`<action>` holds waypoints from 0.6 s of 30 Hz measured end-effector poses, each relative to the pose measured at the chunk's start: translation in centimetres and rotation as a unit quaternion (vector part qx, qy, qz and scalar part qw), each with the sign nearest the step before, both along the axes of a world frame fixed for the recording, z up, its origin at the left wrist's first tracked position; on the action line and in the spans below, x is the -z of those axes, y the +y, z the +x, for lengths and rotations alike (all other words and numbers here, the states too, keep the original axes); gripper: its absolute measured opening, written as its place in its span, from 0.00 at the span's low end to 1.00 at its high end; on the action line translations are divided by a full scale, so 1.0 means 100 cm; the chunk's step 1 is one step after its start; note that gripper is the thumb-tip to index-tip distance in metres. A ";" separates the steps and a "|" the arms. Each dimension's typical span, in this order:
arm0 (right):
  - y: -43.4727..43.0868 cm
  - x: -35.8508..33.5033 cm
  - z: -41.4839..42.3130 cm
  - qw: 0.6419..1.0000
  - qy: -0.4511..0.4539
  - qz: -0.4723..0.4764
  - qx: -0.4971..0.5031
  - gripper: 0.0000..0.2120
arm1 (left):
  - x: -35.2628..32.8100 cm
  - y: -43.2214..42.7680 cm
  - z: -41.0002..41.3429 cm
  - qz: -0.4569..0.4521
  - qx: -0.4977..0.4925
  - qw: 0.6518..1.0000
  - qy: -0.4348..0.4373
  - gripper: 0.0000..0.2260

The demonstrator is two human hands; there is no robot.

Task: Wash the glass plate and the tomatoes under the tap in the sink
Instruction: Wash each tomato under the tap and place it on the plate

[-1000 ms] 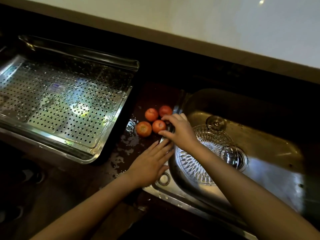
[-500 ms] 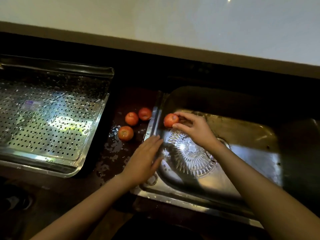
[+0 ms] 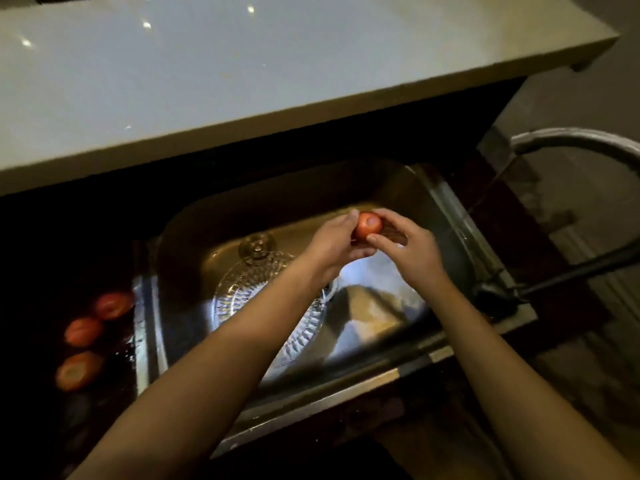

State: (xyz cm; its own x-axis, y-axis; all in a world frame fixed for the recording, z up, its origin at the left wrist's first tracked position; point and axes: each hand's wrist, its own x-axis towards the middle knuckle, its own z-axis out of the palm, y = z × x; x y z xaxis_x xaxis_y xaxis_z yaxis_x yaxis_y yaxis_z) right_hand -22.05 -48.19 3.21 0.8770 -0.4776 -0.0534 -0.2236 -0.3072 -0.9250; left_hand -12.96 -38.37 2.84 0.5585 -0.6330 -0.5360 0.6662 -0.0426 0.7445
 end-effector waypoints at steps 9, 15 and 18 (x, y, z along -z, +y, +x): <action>-0.059 0.024 -0.024 0.980 0.034 0.112 0.162 0.14 | 0.016 -0.092 -0.022 -0.037 0.005 0.996 0.084 0.09; -0.081 0.020 -0.025 0.956 0.023 0.145 0.252 0.13 | 0.011 -0.120 -0.032 -0.060 0.016 0.993 0.102 0.10; -0.089 0.022 -0.031 0.954 0.003 0.155 0.256 0.13 | 0.011 -0.126 -0.035 -0.062 0.024 0.992 0.107 0.10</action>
